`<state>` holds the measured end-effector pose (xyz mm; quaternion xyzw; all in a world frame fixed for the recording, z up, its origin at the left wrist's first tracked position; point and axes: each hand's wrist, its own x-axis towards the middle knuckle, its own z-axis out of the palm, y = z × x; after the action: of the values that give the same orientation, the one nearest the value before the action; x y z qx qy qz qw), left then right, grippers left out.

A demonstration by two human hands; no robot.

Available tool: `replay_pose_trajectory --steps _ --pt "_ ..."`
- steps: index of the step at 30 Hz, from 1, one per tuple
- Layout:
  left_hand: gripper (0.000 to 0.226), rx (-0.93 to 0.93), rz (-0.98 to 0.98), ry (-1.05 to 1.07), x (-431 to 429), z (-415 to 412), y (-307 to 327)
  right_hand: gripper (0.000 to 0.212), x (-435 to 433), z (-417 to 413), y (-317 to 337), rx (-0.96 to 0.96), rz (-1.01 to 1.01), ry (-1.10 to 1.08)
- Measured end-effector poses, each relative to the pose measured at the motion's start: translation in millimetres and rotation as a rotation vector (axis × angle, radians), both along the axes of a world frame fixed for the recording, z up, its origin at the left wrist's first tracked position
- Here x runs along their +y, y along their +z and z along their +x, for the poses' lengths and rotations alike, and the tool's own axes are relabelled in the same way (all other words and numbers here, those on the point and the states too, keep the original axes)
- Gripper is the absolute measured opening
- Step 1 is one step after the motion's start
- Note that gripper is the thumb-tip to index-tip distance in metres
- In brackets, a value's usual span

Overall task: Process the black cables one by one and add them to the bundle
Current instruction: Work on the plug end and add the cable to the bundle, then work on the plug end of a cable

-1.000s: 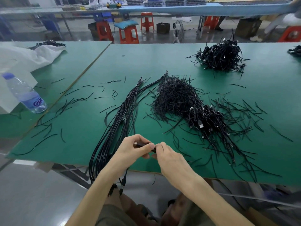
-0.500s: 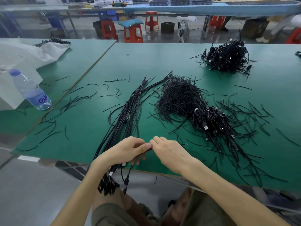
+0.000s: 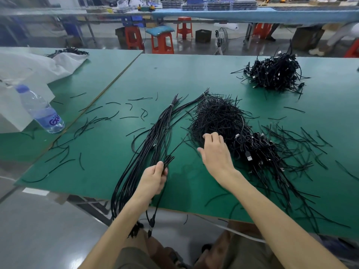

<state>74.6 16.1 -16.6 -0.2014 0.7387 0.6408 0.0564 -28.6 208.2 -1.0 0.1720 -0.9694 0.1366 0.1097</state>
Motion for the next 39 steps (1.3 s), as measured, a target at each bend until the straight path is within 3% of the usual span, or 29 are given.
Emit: replay_pose_trajectory --steps 6,10,14,16,20,25,30,36,39 --pt "0.044 -0.029 0.079 -0.046 14 4 -1 0.029 -6 -18 -20 -0.154 0.021 -0.094" --pt "0.044 -0.042 0.099 -0.055 21 5 0 0.016 -5 -19 -26 -0.162 -0.05 -0.102" --pt "0.044 -0.042 0.113 -0.054 26 5 2 0.017 -2 -16 -23 -0.112 -0.095 -0.086" --pt "0.044 -0.029 0.116 -0.051 27 4 2 0.014 1 -10 -18 -0.082 -0.196 -0.089" --pt "0.042 0.013 0.105 -0.048 30 4 2 0.002 5 18 1 -0.186 -0.733 -0.111" --pt "0.041 0.059 0.07 -0.031 40 5 3 0.008 5 70 12 -0.418 -1.083 -0.019" --pt "0.037 0.111 0.012 -0.072 52 5 6 0.017 -1 91 1 -0.574 -1.172 -0.054" --pt "0.036 0.225 -0.247 -0.228 54 9 11 0.035 3 92 0 -0.687 -1.283 -0.142" --pt "0.039 0.222 -0.213 -0.307 48 11 12 0.041 6 92 3 -0.716 -1.329 -0.131"
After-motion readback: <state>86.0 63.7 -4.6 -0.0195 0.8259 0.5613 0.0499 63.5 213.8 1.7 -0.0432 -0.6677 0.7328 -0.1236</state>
